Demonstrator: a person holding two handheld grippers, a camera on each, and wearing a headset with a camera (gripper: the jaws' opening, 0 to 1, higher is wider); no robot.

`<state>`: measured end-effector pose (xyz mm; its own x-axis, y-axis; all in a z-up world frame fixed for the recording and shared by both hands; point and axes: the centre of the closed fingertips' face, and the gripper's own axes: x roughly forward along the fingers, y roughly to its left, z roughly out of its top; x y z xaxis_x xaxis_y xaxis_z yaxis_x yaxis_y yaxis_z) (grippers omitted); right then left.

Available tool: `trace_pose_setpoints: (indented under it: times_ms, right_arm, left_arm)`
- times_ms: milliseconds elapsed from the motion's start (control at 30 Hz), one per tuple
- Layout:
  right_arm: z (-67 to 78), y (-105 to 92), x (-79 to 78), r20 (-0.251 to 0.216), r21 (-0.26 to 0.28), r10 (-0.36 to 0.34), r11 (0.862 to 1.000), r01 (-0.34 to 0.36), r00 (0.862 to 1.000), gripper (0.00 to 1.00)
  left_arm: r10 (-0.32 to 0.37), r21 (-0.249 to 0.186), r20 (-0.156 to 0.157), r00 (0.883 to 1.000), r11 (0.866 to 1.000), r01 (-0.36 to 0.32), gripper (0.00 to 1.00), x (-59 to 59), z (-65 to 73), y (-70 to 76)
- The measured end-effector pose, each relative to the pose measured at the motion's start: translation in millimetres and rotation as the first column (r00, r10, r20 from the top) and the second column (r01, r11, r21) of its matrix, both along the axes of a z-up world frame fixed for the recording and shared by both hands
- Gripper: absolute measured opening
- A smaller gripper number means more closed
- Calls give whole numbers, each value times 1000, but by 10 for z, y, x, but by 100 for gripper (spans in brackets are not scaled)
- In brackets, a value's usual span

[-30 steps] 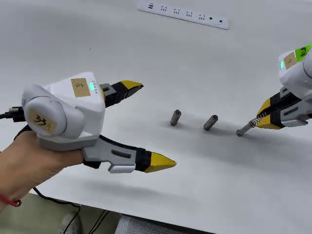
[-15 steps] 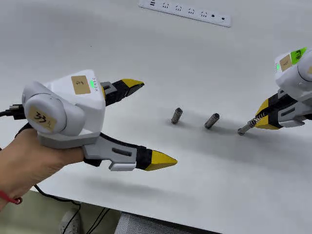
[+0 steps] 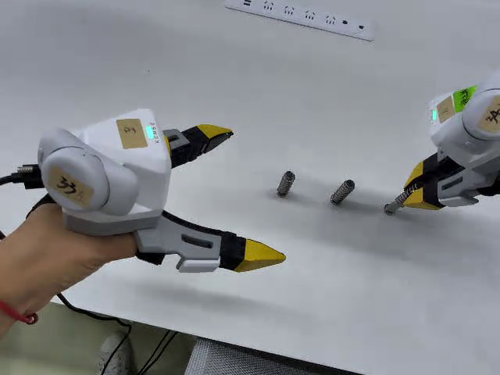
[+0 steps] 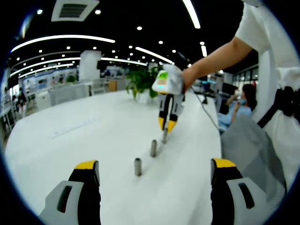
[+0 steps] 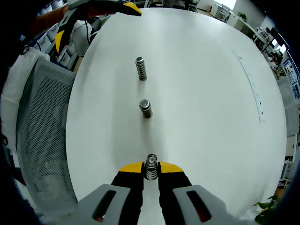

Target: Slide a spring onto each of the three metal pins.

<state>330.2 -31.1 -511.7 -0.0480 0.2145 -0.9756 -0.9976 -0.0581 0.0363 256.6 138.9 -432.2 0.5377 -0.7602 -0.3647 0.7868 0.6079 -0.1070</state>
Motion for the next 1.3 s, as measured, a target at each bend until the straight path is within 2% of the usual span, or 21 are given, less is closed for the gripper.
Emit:
trace_pose_setpoints:
  times_ms: [533, 867, 933, 1300]
  right_arm:
    - [-171, 8, -18, 15, -5, 0, 1000, 0, 1000, 12]
    - [-216, 9, -28, 9, -8, -5, 1000, 5, 1000, 12]
    - [-246, -7, 9, 9, -8, -7, 1000, 7, 1000, 12]
    - [-251, -2, -5, 10, 3, -18, 1000, 18, 1000, 13]
  left_arm:
    - [-8, 5, -6, 1000, 1000, 8, 100, -13, -18, -21]
    - [-5, 6, -8, 1000, 1000, 5, 100, -14, -6, -17]
    - [-5, 6, -7, 1000, 1000, 5, 100, -12, -1, -16]
    - [-9, 16, -4, 1000, 1000, 9, 100, -19, 12, -13]
